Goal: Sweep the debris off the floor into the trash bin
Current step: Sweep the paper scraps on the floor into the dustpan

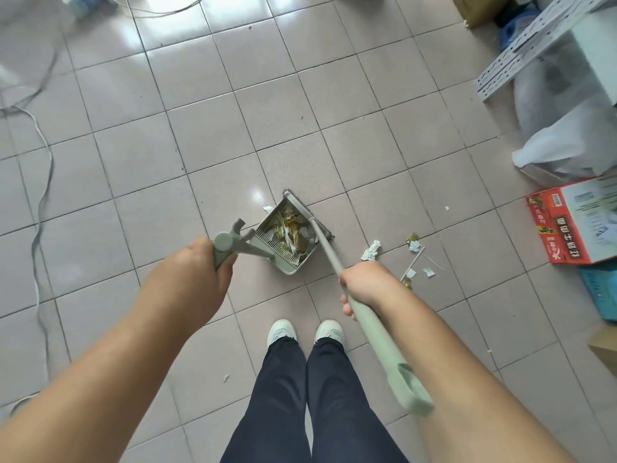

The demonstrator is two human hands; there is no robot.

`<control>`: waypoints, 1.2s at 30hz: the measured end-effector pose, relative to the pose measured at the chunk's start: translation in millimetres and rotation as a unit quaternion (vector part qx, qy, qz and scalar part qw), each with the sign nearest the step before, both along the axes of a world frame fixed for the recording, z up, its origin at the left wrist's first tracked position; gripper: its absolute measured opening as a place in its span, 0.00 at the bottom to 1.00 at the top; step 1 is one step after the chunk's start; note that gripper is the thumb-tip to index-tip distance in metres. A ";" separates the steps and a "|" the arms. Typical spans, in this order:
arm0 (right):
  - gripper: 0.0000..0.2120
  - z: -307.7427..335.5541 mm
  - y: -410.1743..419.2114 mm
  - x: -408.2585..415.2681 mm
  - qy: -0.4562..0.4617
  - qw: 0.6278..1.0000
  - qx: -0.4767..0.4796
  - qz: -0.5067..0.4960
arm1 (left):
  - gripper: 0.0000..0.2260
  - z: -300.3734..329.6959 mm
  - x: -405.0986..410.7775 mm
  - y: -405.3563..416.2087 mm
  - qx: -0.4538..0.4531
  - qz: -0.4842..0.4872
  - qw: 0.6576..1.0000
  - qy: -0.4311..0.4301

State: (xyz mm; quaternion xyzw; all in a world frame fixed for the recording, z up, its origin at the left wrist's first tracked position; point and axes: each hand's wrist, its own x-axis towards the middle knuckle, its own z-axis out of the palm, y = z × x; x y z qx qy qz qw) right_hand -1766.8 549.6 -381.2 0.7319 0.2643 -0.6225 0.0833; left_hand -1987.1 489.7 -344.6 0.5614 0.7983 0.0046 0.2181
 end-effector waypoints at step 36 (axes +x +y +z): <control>0.07 -44.9 3.8 -94.1 -0.027 0.999 -0.003 0.030 | 0.14 10.4 -72.2 -86.3 -0.056 0.137 0.989 0.008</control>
